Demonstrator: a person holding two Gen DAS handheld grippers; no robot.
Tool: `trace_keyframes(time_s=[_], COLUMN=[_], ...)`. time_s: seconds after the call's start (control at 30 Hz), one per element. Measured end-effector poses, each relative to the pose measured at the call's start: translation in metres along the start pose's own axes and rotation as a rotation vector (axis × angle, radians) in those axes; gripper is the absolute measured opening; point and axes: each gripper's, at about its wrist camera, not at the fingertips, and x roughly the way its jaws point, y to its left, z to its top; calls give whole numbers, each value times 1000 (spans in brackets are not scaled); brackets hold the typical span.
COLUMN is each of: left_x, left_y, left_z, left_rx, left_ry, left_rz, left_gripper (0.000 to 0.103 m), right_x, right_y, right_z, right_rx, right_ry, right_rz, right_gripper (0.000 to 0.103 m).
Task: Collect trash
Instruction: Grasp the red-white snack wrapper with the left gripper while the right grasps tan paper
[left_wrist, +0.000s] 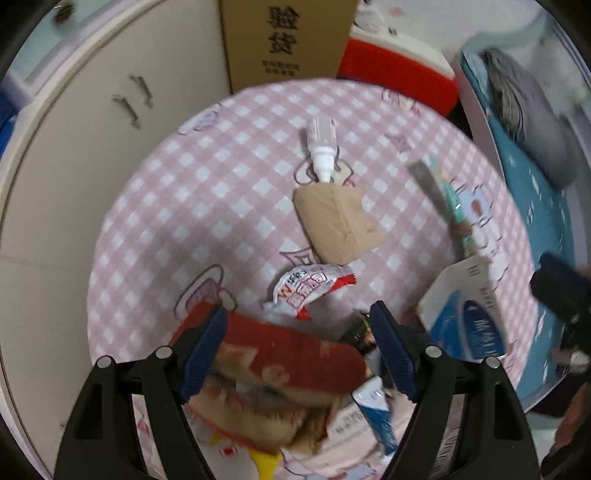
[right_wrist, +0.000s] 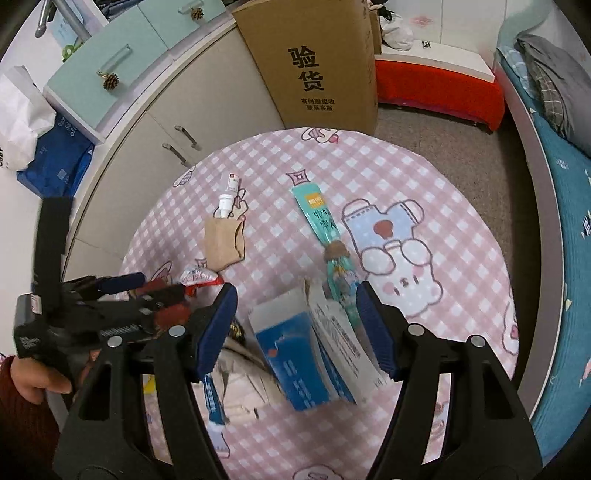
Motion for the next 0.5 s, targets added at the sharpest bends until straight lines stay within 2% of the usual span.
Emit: trace_keyframes(time_s=[0.2, 0.33, 0.4, 0.5], left_x=[29, 34, 31, 17], left_y=[-3, -2, 1, 17], left_z=[5, 3, 4, 9], left_rx=[56, 80, 70, 1], left_ry=[38, 19, 15, -36], left_rz=[32, 48, 25, 11], left_gripper=[76, 35, 25, 24], right_x=[23, 38, 46, 59], right_y=[13, 24, 31, 43], right_z=[16, 24, 28, 33], right_rx=[-25, -47, -57, -82], right_ry=[11, 24, 33, 53], right_rz=[-3, 4, 10, 21], right_gripper=[66, 66, 66, 66])
